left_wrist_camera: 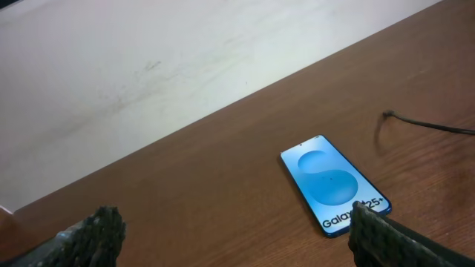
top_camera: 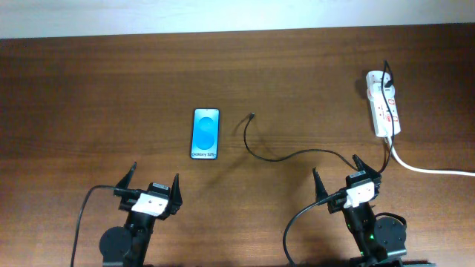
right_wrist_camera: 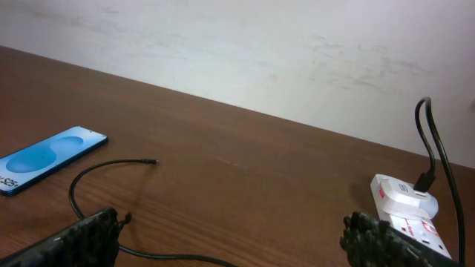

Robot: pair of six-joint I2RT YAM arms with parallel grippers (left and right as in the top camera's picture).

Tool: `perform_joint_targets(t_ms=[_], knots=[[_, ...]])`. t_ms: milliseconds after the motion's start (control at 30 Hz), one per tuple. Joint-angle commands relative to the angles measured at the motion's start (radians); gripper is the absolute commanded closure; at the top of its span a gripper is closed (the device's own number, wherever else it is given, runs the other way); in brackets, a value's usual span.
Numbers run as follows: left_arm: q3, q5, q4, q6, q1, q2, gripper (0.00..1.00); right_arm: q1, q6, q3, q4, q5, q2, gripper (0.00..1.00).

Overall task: Plug charger to phone and switch on socket
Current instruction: 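Raise the left arm from rest toward the phone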

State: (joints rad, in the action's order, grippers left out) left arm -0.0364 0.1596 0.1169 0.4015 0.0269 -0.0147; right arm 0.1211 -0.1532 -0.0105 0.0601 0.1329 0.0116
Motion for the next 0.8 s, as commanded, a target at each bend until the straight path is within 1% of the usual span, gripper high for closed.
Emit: perform_joint_targets(t_ms=[0,533,667,767], knots=[[0.003,-0.007,0.004,0.012,0.005,0.010,0.01,-0.004,0.012,0.005,0.005,0.013,-0.008,0.02],[0.003,-0.007,0.004,0.012,0.005,0.010,0.01,-0.004,0.012,0.005,0.005,0.013,-0.008,0.02],[0.003,-0.010,-0.022,0.013,0.004,0.010,0.01,-0.004,0.012,0.005,0.005,0.013,-0.008,0.02],[0.003,-0.011,0.004,0.012,0.004,0.009,0.01,-0.004,0.012,0.005,0.005,0.013,-0.008,0.02]])
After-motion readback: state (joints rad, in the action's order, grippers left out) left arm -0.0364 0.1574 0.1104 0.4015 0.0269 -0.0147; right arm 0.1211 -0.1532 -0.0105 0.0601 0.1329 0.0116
